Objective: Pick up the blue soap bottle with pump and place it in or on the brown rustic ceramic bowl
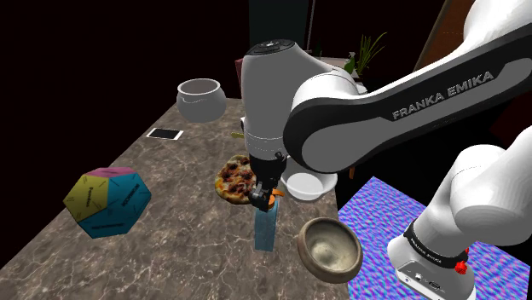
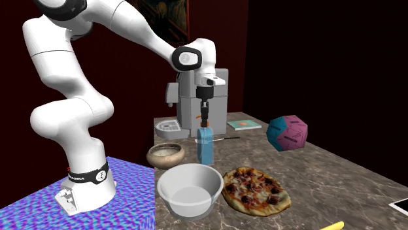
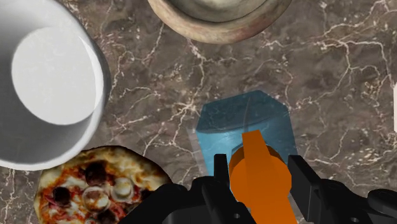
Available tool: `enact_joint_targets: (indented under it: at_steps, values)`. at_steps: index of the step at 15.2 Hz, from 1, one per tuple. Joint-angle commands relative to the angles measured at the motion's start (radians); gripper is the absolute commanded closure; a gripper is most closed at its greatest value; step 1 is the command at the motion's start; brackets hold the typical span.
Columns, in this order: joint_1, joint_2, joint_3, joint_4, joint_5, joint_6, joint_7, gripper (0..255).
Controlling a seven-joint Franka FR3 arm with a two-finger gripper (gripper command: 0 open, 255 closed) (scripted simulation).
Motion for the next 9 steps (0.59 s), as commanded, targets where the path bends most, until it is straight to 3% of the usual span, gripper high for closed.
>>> enact_joint_targets:
  at_steps: [1, 9]
  values:
    - [0.0, 0.0, 0.0, 0.0, 0.0, 0.0, 0.0, 255]
    - [0.002, -0.042, -0.019, 0.062, 0.008, -0.101, -0.011, 255]
